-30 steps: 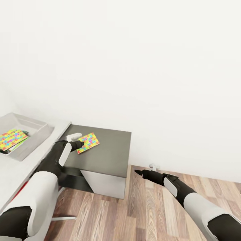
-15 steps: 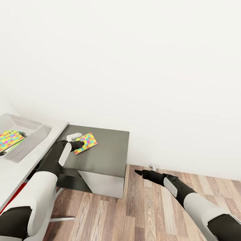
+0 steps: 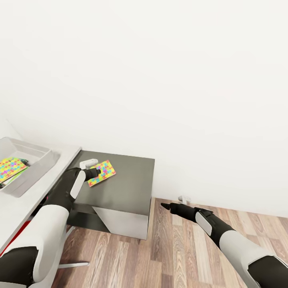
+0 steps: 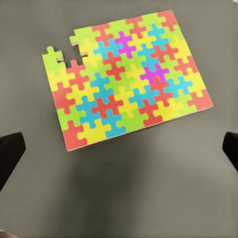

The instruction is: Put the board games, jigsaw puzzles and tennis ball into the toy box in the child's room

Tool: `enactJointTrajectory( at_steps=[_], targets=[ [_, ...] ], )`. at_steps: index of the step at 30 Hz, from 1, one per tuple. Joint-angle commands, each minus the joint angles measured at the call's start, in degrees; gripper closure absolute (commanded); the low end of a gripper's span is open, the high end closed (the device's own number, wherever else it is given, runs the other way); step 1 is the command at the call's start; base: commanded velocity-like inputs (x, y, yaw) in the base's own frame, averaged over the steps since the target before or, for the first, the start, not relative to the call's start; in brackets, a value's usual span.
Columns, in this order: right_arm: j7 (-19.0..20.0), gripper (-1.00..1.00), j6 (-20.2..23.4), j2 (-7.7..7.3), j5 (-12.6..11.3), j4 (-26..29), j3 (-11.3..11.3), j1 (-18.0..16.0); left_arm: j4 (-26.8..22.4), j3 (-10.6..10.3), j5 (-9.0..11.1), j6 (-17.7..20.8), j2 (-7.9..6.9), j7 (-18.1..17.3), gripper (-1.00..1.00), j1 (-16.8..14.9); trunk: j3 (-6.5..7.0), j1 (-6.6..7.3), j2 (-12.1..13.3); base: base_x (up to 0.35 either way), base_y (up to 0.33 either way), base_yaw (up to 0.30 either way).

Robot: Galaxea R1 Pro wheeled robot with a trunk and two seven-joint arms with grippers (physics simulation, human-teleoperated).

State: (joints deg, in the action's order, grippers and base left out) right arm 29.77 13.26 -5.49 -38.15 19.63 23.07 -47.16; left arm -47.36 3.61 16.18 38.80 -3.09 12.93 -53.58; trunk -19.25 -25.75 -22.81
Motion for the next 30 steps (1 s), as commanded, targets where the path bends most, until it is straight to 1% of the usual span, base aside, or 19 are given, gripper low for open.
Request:
enactJointTrajectory(
  at_steps=[1,5,12,19,30],
  targets=[
    [0.0,-1.00,0.4,-0.05,-0.5,0.1,0.2,0.0,-0.1,0.0,0.6,0.2,0.00,0.4,-1.00,0.0,-0.11,-0.04,-0.1,0.041,0.000,0.006],
    [0.0,-1.00,0.3,-0.05,-0.5,0.1,0.2,0.0,-0.1,0.0,0.6,0.2,0.04,0.4,-1.00,0.0,-0.22,-0.04,-0.1,0.022,0.000,0.054],
    [0.0,-1.00,0.3,-0.05,-0.5,0.1,0.1,0.0,0.0,0.0,0.6,0.2,0.10,0.4,-1.00,0.0,-0.65,-0.04,-0.1,0.011,0.000,0.141],
    [0.1,-1.00,-0.7,-0.05,-0.5,0.1,0.1,0.0,-0.1,0.0,0.6,0.2,0.10,0.4,-1.00,0.0,-1.11,-0.04,-0.1,0.095,0.000,0.114],
    [0.2,-1.00,-0.9,-0.05,-0.5,0.1,0.1,0.0,-0.1,0.0,0.6,0.2,0.19,0.4,-1.00,0.0,-1.23,-0.04,-0.1,0.031,0.000,0.016]
  ],
)
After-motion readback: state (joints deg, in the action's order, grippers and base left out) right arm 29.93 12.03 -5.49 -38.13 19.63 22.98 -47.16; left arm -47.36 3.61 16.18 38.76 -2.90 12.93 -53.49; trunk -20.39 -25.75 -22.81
